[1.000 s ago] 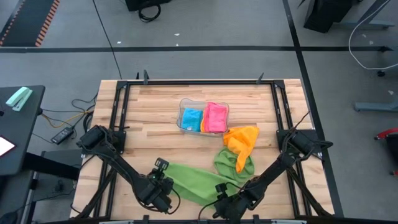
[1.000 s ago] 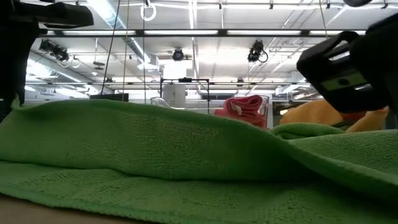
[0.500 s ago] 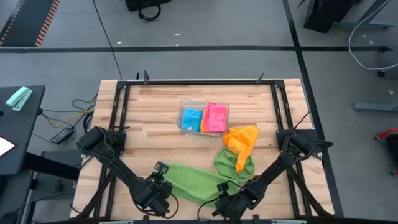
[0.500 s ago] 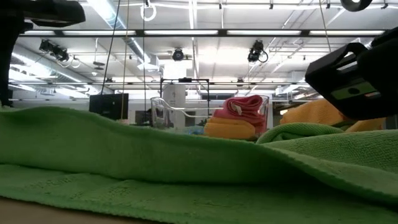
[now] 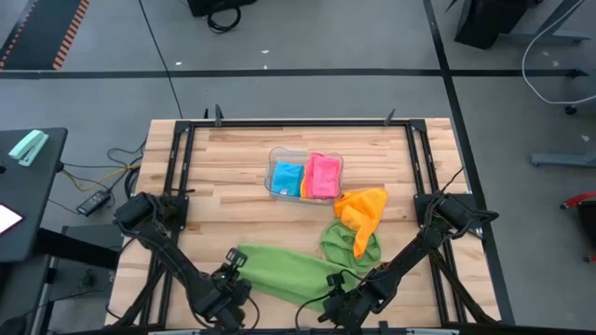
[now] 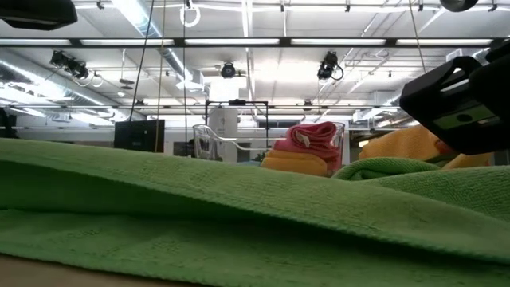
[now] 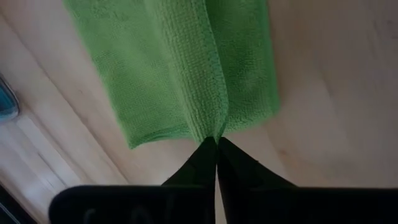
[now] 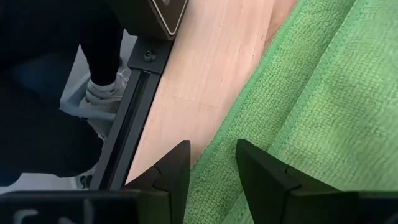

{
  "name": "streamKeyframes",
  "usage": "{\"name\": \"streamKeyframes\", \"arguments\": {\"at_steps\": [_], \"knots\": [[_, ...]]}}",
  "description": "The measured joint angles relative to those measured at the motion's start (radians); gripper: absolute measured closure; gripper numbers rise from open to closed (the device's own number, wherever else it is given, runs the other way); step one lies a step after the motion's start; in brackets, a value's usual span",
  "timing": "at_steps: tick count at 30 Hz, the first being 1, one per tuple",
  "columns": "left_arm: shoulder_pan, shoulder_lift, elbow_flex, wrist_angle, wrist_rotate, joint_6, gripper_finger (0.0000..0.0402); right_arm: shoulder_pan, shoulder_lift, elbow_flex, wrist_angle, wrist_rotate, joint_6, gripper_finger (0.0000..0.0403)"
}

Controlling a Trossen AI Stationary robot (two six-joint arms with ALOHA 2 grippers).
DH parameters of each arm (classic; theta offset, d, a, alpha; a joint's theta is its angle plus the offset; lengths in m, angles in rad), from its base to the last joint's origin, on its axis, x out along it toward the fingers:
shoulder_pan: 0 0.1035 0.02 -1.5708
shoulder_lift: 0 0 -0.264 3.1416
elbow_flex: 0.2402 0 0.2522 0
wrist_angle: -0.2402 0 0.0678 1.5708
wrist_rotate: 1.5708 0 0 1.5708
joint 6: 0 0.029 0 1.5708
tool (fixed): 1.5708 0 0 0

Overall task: Fold microfiber towels
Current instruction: Fold the top green microfiber cloth

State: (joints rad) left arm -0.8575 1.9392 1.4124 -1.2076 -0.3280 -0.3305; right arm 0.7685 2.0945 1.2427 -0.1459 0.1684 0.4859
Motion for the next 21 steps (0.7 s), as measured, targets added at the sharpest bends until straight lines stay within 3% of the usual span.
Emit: {"name": "streamKeyframes", "arguments": {"at_steps": [16,21], "knots": [[-0.036,0.0,0.0,0.008,0.03,-0.041,0.0394,0.014,0.0,-0.001,-0.06,-0.044,0.041,0.0263],[-0.036,0.0,0.0,0.038,0.043,-0.051,0.038,0.013,0.0,-0.001,-0.062,-0.047,0.038,0.0263]]}}
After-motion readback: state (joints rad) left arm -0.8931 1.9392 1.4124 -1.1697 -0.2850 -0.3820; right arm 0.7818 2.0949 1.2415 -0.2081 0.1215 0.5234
